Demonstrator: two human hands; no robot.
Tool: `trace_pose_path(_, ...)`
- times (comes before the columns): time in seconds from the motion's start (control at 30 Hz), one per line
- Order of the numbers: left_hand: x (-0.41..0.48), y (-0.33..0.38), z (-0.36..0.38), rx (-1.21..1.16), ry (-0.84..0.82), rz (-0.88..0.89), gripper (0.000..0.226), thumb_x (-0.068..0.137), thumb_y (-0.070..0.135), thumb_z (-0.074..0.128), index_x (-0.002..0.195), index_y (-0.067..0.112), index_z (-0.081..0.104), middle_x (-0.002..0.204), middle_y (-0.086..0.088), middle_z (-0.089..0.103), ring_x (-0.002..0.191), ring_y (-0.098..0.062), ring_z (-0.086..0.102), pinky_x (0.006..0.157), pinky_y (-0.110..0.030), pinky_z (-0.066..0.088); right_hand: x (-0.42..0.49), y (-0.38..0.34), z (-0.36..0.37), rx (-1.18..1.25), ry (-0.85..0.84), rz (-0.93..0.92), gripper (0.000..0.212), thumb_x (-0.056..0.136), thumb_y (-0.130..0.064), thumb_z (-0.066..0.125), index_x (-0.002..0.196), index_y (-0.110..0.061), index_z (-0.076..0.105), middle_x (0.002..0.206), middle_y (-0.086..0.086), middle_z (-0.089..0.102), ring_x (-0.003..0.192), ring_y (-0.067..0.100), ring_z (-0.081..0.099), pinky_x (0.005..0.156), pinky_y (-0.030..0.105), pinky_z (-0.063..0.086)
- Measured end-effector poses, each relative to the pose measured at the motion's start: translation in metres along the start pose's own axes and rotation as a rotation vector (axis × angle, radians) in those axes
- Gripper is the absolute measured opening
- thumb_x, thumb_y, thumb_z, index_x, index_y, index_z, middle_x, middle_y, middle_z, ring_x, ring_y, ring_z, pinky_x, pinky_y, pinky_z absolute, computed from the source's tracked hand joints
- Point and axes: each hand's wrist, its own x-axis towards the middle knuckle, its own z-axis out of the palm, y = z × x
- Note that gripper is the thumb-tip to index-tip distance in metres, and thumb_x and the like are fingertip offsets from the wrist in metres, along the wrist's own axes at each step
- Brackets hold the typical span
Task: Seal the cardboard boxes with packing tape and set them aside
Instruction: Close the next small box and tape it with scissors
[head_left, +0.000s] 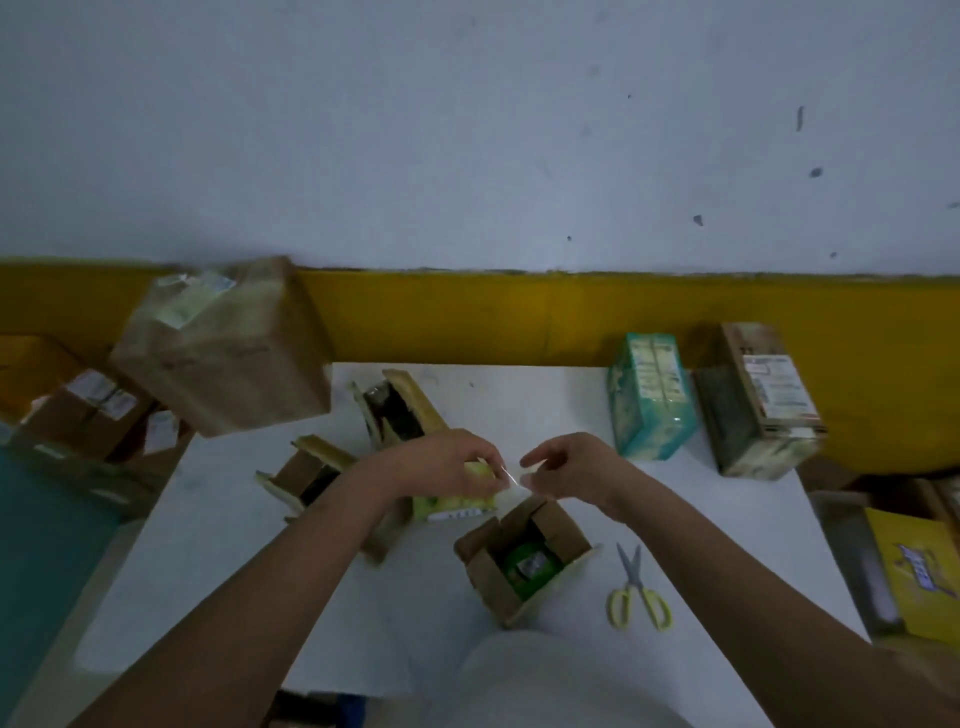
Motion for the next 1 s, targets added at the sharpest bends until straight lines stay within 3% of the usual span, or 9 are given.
trace_pose_path(0.13,0.012,-0.006,0.000,0.156,-0.113,-0.120,0.074,0.069,0.068,0.072,0.132,0.035,0.049,0.128,0.015,0.051,0.110,-0.009,0.052,0.092,-0.028,0.047,0.000,0.025,0.019,-0.041,0.140,0.089,0.008,0.078,-0.020,0.079,0.078,-0.012,0.078,0.073,0.001,0.072,0.068,0.013,0.064,0.064,0.024,0.053)
trace_pose_path(0.3,0.012,-0.018,-0.001,0.423,-0.210,-0.119,0.059,0.071,0.049,0.078,0.120,0.025,0.055,0.115,0.004,0.059,0.102,-0.017,0.056,0.084,-0.033,0.048,-0.002,0.049,0.047,0.135,0.152,0.231,0.006,0.078,-0.012,0.074,0.082,-0.014,0.077,0.080,0.000,0.070,0.079,0.017,0.066,0.063,0.023,0.054)
trace_pose_path(0.4,0.012,-0.029,0.002,0.552,0.057,0.029,0.041,0.078,0.032,0.069,0.113,0.019,0.051,0.118,-0.001,0.048,0.107,-0.020,0.046,0.085,-0.036,0.041,-0.007,0.051,0.052,0.379,0.164,0.208,0.010,0.076,-0.016,0.072,0.082,-0.008,0.075,0.084,0.003,0.072,0.078,0.019,0.065,0.061,0.024,0.052)
trace_pose_path(0.5,0.013,-0.039,0.013,0.147,0.398,0.183,0.037,0.077,0.016,0.063,0.111,0.020,0.049,0.124,0.004,0.041,0.113,-0.013,0.044,0.083,-0.029,0.046,-0.015,0.040,0.040,0.507,0.245,0.100,0.025,0.059,-0.044,0.075,0.069,-0.021,0.072,0.088,0.007,0.075,0.090,0.030,0.069,0.082,0.041,0.057)
trace_pose_path(0.63,0.037,-0.036,0.047,-0.603,0.587,0.001,0.038,0.094,0.013,0.060,0.129,0.019,0.049,0.122,0.005,0.056,0.116,-0.011,0.054,0.081,-0.014,0.048,-0.019,0.017,0.008,0.259,0.385,-0.058,0.019,0.079,-0.030,0.073,0.070,-0.015,0.068,0.083,0.006,0.073,0.087,0.026,0.069,0.087,0.049,0.055)
trace_pose_path(0.7,0.053,-0.036,0.067,-0.677,0.535,-0.169,0.050,0.093,0.036,0.062,0.135,0.016,0.044,0.122,0.002,0.057,0.114,-0.015,0.058,0.076,-0.017,0.049,-0.019,0.003,-0.009,0.045,0.374,-0.078,0.020,0.083,-0.027,0.070,0.069,-0.016,0.064,0.080,0.004,0.070,0.083,0.022,0.067,0.078,0.039,0.056)
trace_pose_path(0.83,0.079,-0.049,0.105,-0.338,0.101,-0.375,0.085,0.077,0.071,0.062,0.140,0.018,0.041,0.131,-0.002,0.055,0.112,-0.018,0.055,0.076,-0.024,0.044,-0.023,-0.021,-0.032,-0.456,0.266,-0.057,0.015,0.090,-0.025,0.061,0.078,-0.017,0.059,0.085,0.001,0.060,0.087,0.019,0.058,0.068,0.025,0.039)
trace_pose_path(0.9,0.087,-0.055,0.117,-0.116,-0.053,-0.323,0.071,0.078,0.070,0.061,0.122,0.016,0.057,0.120,-0.005,0.062,0.107,-0.022,0.060,0.080,-0.028,0.048,-0.026,-0.023,-0.038,-0.630,0.213,-0.054,0.010,0.092,-0.024,0.057,0.085,-0.018,0.058,0.089,0.003,0.058,0.090,0.021,0.058,0.070,0.025,0.039)
trace_pose_path(1.0,0.089,-0.054,0.128,-0.032,-0.080,-0.294,0.045,0.082,0.054,0.058,0.092,0.010,0.064,0.096,-0.012,0.067,0.094,-0.030,0.064,0.072,-0.030,0.045,-0.038,-0.024,-0.046,-0.813,0.186,-0.051,0.011,0.096,-0.022,0.049,0.089,-0.016,0.055,0.092,0.007,0.058,0.087,0.023,0.057,0.068,0.026,0.039)
